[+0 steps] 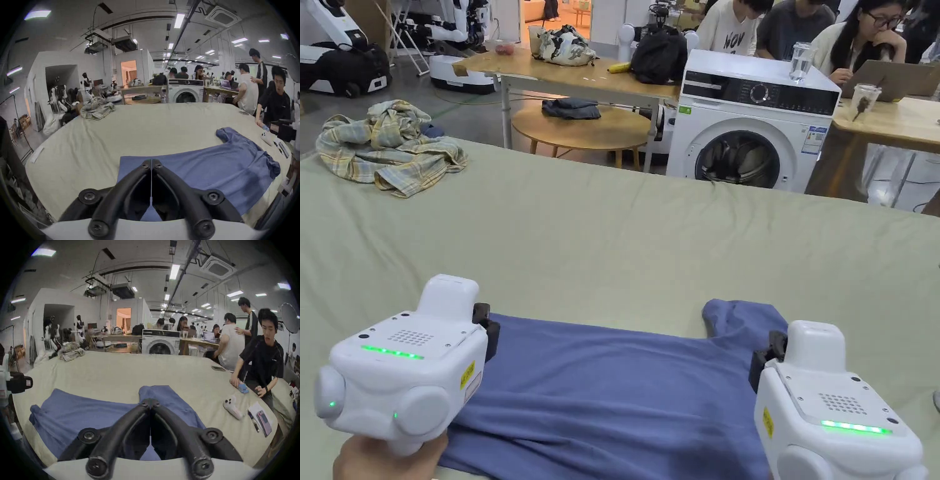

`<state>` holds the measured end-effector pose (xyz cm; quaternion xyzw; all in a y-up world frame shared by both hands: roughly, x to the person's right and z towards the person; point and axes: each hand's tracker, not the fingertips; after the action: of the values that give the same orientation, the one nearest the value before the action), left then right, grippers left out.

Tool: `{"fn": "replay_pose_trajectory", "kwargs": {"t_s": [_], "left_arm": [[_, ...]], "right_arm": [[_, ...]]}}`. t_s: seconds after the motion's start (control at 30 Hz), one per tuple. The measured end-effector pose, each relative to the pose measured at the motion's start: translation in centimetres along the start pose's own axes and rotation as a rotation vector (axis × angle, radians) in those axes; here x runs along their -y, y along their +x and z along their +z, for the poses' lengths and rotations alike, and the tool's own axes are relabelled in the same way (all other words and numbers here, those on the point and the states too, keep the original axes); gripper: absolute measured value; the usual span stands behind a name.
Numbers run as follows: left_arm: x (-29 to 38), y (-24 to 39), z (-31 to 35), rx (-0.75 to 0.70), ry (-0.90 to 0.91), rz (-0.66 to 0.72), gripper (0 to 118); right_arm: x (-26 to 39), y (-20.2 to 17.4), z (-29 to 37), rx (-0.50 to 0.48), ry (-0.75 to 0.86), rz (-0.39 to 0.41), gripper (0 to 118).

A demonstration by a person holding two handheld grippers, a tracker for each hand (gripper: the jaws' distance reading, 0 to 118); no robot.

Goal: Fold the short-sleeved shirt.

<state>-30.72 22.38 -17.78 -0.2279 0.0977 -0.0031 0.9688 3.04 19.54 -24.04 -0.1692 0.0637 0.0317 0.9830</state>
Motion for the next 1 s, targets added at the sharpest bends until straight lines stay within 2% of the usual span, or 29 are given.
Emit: {"fn": "replay_pose_trajectory", "kwargs": {"t_s": [0.07,0.2,0.47,0.5,0.53,0.57,0.7,0.83,0.9,0.97,1.0], "left_arm": [[-0.6,-1.1,-1.3,-0.048,-0.031,0.009,0],[-2.7,-5.5,-5.9,-0.022,-0.214,0.106,0],[-5.9,-11.9,-15.9,0.029,-0.510,0.165,0],[-6.1,-12.0,-16.8,0.032,-0.529,0.187,10],[-6.1,-12.4,-18.0,0.014,-0.549,0.187,37],[-6.0,-12.7,-19.0,0.026,-0.576,0.194,50],[-5.2,-12.9,-22.7,0.086,-0.666,0.277,53],[-2.8,-10.5,-25.4,0.022,-0.813,0.214,51],[-2.6,-9.8,-25.8,-0.015,-0.716,0.112,44],[-2.6,-8.2,-26.0,-0.037,-0.715,0.061,20],[-2.7,-7.4,-25.9,-0.036,-0.700,0.016,0]], "right_arm": [[0.0,-0.2,-0.6,-0.008,-0.014,0.007,0],[0.2,-0.2,-2.0,-0.018,-0.055,0.014,0],[0.6,0.4,-4.1,-0.033,-0.120,0.024,0],[0.6,0.5,-4.3,-0.035,-0.130,0.024,0],[0.8,0.7,-4.5,-0.036,-0.139,0.022,0],[0.9,0.8,-4.6,-0.034,-0.145,0.021,0],[1.4,1.5,-5.1,-0.019,-0.172,0.026,0],[1.9,2.1,-5.6,-0.005,-0.201,0.027,0],[2.1,2.4,-5.7,-0.003,-0.216,0.029,0],[2.2,2.8,-6.0,-0.002,-0.232,0.031,0],[2.2,2.8,-6.0,-0.001,-0.238,0.033,0]]}}
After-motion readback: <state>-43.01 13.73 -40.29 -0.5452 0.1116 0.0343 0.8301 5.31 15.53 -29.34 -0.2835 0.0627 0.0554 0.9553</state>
